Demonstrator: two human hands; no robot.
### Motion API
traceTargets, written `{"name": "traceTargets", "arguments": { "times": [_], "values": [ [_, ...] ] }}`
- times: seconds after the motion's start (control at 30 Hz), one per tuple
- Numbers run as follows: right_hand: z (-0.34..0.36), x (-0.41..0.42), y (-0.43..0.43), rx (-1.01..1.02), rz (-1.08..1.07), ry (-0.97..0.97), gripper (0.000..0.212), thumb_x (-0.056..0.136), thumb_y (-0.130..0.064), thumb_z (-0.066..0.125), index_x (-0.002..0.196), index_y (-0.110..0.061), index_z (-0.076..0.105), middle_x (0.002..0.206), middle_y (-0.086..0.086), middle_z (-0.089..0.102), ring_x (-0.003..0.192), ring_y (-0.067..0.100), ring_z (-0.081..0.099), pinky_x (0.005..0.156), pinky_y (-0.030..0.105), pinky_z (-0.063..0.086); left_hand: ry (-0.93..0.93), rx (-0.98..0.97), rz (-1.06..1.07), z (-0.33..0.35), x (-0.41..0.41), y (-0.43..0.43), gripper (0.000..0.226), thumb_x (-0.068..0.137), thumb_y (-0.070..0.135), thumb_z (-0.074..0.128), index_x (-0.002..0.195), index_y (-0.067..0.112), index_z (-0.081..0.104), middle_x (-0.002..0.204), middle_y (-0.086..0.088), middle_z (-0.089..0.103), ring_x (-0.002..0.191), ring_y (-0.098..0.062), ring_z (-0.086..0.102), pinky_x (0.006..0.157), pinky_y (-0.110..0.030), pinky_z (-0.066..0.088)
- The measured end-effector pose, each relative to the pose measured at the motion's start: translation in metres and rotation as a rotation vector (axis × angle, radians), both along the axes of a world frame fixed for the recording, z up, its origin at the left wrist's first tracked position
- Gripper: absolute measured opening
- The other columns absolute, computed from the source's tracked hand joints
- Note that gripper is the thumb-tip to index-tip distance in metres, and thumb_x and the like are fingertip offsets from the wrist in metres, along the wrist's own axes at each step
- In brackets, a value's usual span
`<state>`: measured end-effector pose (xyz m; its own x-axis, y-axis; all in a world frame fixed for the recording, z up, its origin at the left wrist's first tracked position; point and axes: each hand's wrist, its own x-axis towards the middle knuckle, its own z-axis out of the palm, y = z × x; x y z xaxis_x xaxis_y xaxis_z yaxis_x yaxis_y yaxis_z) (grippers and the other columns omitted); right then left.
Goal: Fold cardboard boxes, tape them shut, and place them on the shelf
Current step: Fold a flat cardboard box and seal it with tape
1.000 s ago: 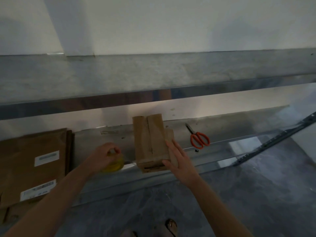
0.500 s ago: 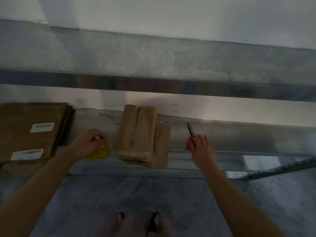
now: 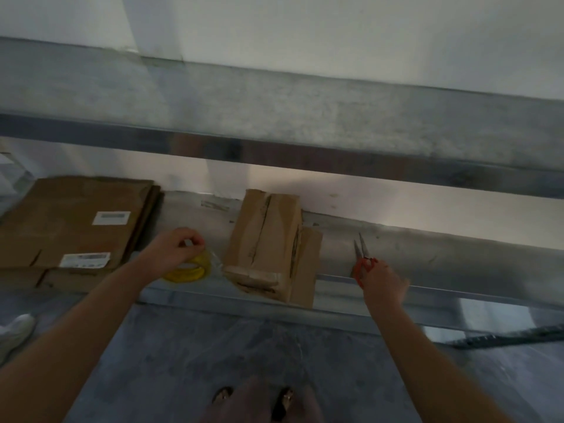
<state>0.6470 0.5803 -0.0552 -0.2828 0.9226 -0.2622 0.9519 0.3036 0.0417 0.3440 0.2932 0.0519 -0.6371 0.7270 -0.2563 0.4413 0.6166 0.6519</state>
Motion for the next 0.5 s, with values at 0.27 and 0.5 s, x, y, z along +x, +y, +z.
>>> {"name": "traceTargets", "arguments": {
  "times": [0.27, 0.5],
  "values": [
    [0.057, 0.016, -0.089, 0.052, -0.086, 0.23, 0.031, 0.103, -0.035, 0.037, 0.117, -0.009, 0.046, 0.099, 0.012, 0.071, 0.092, 0.033, 0.067, 0.08, 0.037, 0.046, -0.077, -0.037, -0.175, 0.001, -0.022, -0.025, 0.007, 0.09, 0.017, 0.064, 0.085, 0.022, 0.067, 0.088, 0.002, 0.063, 0.081, -0.019, 0.061, 0.072, -0.026, 0.047],
    [0.107, -0.016, -0.235, 0.119, -0.142, 0.58, 0.027, 0.096, -0.038, 0.054, 0.11, -0.014, 0.049, 0.079, 0.005, 0.063, 0.076, 0.032, 0.066, 0.063, 0.035, 0.044, -0.048, -0.04, -0.332, 0.002, -0.036, -0.041, 0.006, 0.091, 0.025, 0.062, 0.089, 0.021, 0.066, 0.091, 0.004, 0.063, 0.079, -0.015, 0.058, 0.079, -0.035, 0.048]
  ]
}}
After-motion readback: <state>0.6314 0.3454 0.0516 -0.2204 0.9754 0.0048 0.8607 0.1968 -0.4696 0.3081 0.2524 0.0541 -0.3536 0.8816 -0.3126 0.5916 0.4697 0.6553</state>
